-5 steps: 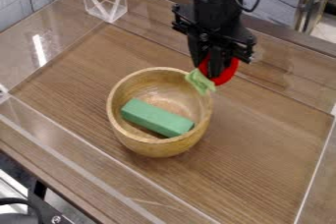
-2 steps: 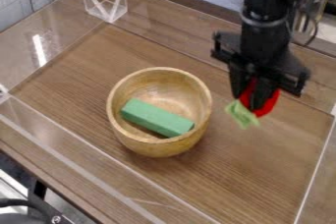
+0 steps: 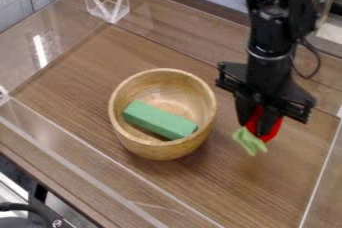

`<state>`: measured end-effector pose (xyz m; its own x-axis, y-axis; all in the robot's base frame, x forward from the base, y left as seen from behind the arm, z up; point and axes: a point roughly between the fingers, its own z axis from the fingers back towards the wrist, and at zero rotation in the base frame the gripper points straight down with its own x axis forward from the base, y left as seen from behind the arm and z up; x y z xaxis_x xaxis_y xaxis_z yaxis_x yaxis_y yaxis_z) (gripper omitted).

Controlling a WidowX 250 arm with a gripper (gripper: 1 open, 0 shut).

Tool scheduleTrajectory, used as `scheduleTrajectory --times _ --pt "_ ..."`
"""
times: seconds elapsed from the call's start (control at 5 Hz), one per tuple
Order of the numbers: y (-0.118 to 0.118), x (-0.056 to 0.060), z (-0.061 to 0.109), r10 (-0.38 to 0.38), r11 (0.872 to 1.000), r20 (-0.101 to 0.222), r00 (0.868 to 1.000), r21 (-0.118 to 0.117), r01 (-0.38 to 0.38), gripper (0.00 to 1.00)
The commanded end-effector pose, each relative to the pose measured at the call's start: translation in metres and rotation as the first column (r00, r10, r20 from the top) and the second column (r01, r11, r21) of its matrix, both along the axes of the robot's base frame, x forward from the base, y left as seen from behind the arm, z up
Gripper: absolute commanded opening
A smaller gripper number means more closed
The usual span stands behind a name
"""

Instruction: Move the red fruit to the right

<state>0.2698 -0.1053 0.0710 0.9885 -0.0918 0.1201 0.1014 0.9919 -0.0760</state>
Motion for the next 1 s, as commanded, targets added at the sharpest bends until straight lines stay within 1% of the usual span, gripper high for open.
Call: scheduleTrajectory --times 0.0,0.2,0.6,0.8 --pt "-0.008 0.001 0.008 0.015 1.0 0.019 1.0 -0.013 -0.014 0.0" --pt "-0.012 -0.001 0.009 0.031 0.999 0.011 0.999 -0.016 -0.031 0.0" --pt "-0.019 -0.003 0.002 0.04 0.999 0.003 0.999 -0.015 -0.04 0.0" --pt "-0.02 -0.003 -0.003 0.098 0.995 0.0 0.995 -0.011 -0.098 0.0"
